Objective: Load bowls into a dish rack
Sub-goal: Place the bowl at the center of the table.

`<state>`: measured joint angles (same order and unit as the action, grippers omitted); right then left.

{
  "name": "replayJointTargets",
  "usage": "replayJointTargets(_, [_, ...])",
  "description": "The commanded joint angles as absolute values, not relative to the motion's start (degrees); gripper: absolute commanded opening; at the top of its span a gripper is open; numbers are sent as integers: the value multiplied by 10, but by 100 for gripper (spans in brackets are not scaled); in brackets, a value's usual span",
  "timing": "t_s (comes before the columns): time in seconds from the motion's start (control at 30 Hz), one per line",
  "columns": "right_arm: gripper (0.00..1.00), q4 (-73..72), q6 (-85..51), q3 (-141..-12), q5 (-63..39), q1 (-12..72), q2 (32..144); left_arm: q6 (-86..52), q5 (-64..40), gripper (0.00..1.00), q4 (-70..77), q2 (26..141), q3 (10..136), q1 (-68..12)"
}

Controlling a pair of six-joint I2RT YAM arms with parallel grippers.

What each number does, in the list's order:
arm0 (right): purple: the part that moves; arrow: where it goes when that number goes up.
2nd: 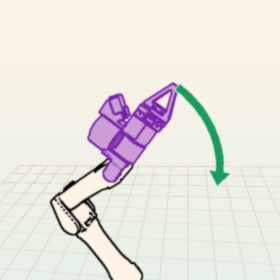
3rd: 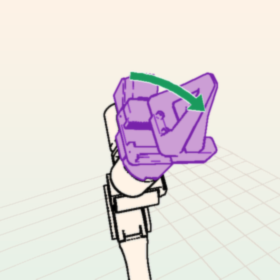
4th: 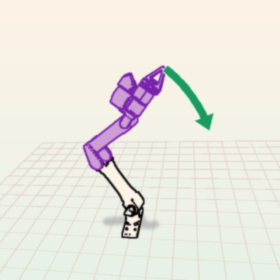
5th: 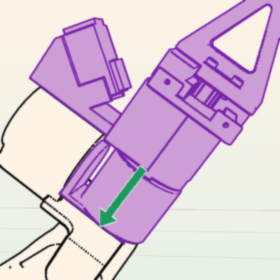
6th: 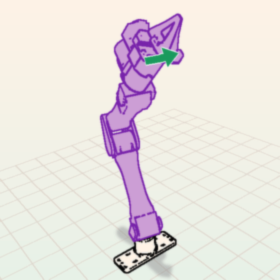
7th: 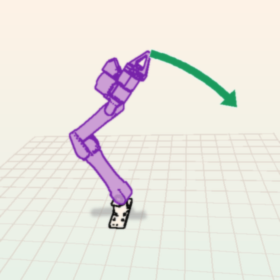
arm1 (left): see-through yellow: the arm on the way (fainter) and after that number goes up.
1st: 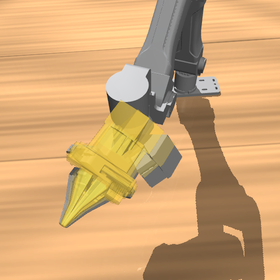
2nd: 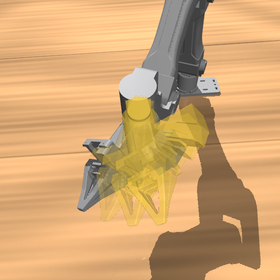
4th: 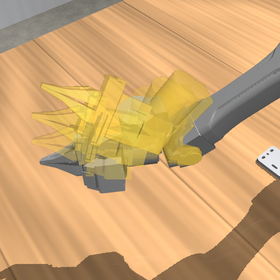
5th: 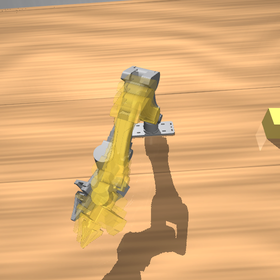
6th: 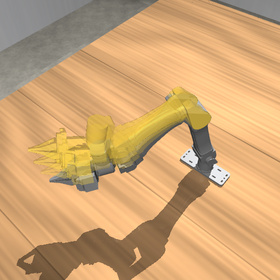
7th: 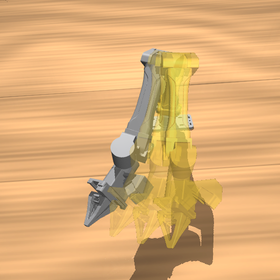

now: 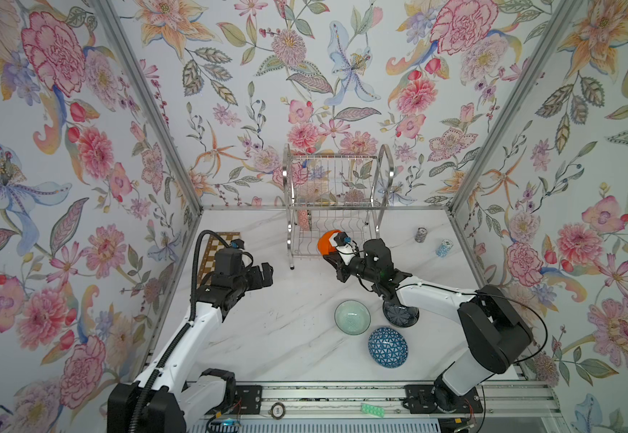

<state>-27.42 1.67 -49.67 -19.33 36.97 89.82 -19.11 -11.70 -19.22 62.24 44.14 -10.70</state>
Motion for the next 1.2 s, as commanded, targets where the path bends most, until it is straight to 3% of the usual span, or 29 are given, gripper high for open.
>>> replayJointTargets(0.0, [0,-229,-89,-473,-202,360,819,-180,-114,99,-191,613,442,-111])
replayJointTargets(0.17, [0,-167,-157,-422,-218,319,713,-180,-117,99,-190,611,442,-111])
replayJointTargets(0.43, [0,-124,-257,-368,-279,163,605,-180,-118,99,-191,607,442,-111])
replayJointTargets(0.6, [0,-143,-341,-361,-334,30,597,-181,-118,99,-191,607,441,-111])
replayJointTargets(0.77, [0,-193,-430,-407,-409,-79,668,-181,-119,99,-191,606,441,-112])
replayJointTargets(0.97, [0,-222,-475,-497,-466,-95,770,-181,-113,99,-193,602,439,-111])
replayJointTargets(1.17, [0,-212,-465,-479,-451,-63,751,-180,-112,99,-192,604,439,-111])
